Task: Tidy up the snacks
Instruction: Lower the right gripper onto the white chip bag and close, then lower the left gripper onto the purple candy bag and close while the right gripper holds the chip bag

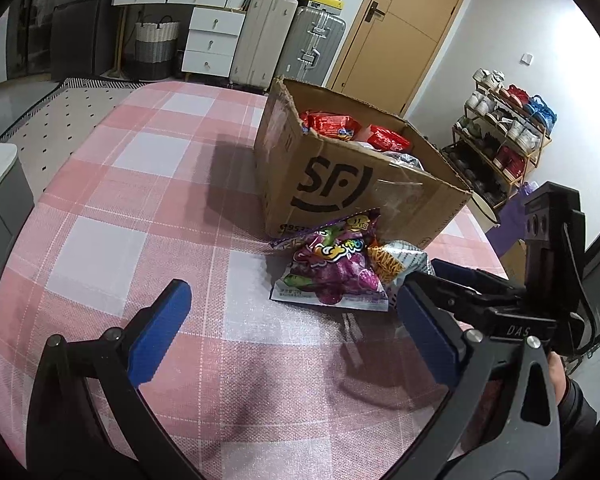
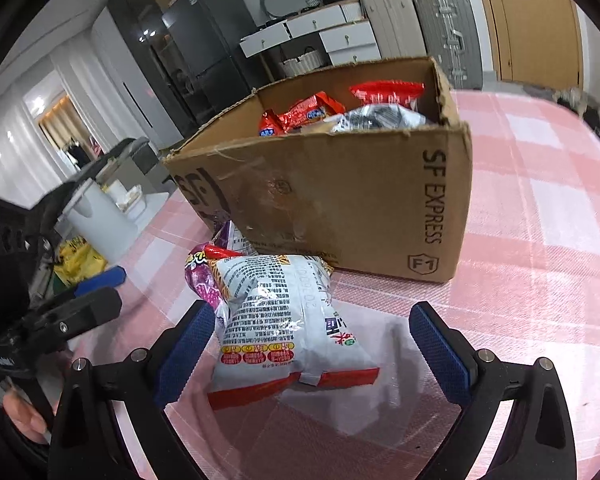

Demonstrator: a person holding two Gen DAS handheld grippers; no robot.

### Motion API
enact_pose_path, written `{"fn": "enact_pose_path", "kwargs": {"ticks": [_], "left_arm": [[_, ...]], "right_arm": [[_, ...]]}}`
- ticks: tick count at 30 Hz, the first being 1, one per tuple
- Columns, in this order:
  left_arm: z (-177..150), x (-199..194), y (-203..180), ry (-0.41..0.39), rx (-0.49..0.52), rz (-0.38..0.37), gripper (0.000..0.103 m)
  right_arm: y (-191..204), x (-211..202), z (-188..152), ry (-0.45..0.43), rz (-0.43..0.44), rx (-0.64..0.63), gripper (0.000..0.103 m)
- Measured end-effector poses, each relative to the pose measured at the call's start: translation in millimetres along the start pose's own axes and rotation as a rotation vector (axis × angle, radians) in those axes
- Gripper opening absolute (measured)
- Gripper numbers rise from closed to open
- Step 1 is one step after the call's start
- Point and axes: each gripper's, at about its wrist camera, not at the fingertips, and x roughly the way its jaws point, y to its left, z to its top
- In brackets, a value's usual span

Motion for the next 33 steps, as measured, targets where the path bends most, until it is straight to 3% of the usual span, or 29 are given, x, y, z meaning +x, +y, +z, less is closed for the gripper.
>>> {"fn": "enact_pose_path", "kwargs": {"ticks": [6,9,13,33], "left_arm": [[1.5,3.4,5.9,0.011,-0.004,-0.007,0.102],[-1.1,0.4,7.0,0.009,-0.003,-0.005,0.102],[-2.5,-2.2,7.5,0.011,-0.007,-0.007,0.103],[-12.2,-19.9,-6.2,0.028,0.020,0.004,0.103]], "right_arm": [[-0.9,16.0,3.2,0.026,0.028,0.014,0.081],[2.8,21.7,2.0,0.037,0.054,0.000,0.062],[15.3,18.4,-4.7,0.038,0.035,-0.060,0.052],[3.8,-56.5,-19.9,-0.088,0.031,-0.009,0.050]]}}
